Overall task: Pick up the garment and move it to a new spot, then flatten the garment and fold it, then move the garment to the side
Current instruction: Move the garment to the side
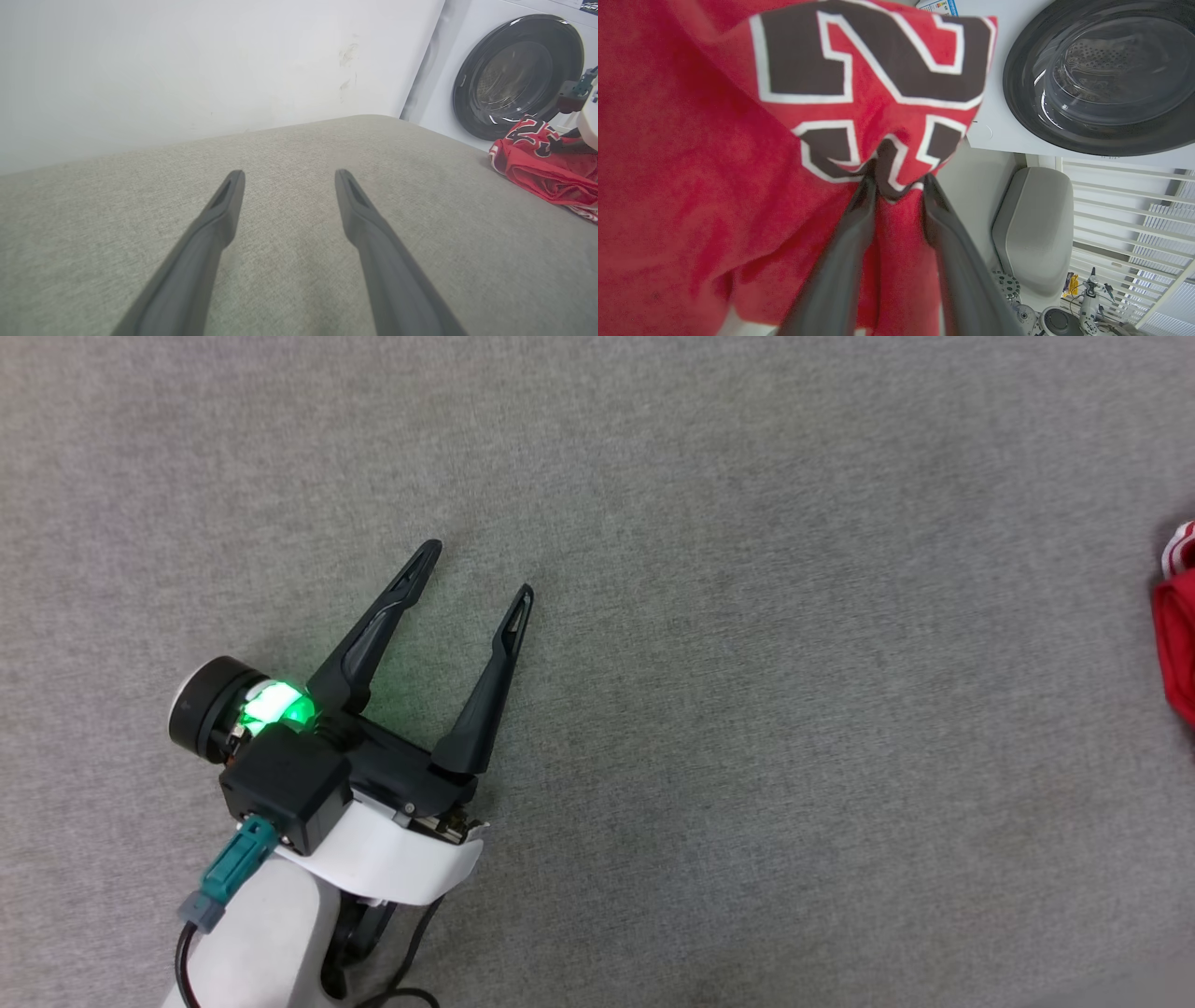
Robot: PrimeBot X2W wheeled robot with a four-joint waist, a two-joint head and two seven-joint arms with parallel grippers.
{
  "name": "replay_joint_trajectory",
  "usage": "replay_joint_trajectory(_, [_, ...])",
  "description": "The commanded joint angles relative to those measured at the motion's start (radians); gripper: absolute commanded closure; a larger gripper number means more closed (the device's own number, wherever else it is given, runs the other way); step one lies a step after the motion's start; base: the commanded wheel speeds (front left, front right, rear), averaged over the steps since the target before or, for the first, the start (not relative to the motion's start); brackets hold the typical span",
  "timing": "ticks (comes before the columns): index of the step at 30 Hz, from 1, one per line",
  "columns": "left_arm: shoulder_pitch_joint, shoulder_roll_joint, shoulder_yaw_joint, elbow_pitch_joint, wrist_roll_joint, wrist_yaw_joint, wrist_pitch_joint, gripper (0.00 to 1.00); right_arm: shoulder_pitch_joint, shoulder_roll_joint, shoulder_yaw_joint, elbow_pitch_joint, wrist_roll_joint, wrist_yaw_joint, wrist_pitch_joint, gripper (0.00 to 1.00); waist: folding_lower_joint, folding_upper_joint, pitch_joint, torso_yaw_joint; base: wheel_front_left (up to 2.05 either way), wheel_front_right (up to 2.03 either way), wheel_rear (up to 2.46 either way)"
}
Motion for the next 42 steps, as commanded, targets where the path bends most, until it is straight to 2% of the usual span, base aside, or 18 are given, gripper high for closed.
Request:
replay_joint_trajectory(1, [-0.005,-0.006,0.001,0.006,-0.004,-0.001,-0.002,0.00,-0.019,0.021,-0.010,0.002,-0.014,-0.001,0.000,0.00,-0.0002,-0.0001,-0.023,-0.001,0.00,0.00,0.00])
replay_joint_trajectory(6, [0.029,-0.030,0.027,0.018,-0.014,-0.001,-0.002,0.00,-0.043,0.080,-0.003,-0.062,-0.030,-0.001,0.024,0.00,-0.0002,-0.0001,-0.104,0.000,0.00,0.00,0.00])
replay_joint_trajectory(15, [0.135,-0.081,0.121,0.049,-0.029,-0.001,-0.002,0.00,-0.005,0.203,0.046,-0.291,0.072,-0.001,0.005,0.00,-0.0002,-0.0001,-0.317,0.040,0.00,0.00,0.00])
replay_joint_trajectory(23, [0.231,-0.144,0.249,0.064,-0.014,0.002,-0.002,0.00,0.172,0.367,-0.023,-0.529,0.200,-0.001,-0.111,0.00,-0.0002,-0.0001,-0.456,0.118,0.00,0.00,0.00])
replay_joint_trajectory(29, [0.280,-0.178,0.308,0.061,-0.016,0.001,-0.002,0.00,0.329,0.497,-0.052,-0.665,0.237,-0.001,-0.254,0.00,-0.0002,-0.0001,-0.512,0.172,0.00,0.00,0.00])
replay_joint_trajectory(36, [0.330,-0.200,0.316,0.117,-0.034,-0.001,-0.002,0.00,0.490,0.605,-0.029,-0.686,0.288,-0.001,-0.385,0.00,-0.0002,-0.0001,-0.558,0.222,0.00,0.00,0.00])
replay_joint_trajectory(42, [0.365,-0.189,0.297,0.169,-0.041,-0.001,-0.002,0.00,0.568,0.617,0.033,-0.624,0.323,-0.001,-0.472,0.00,-0.0002,-0.0001,-0.588,0.234,0.00,0.00,0.00])
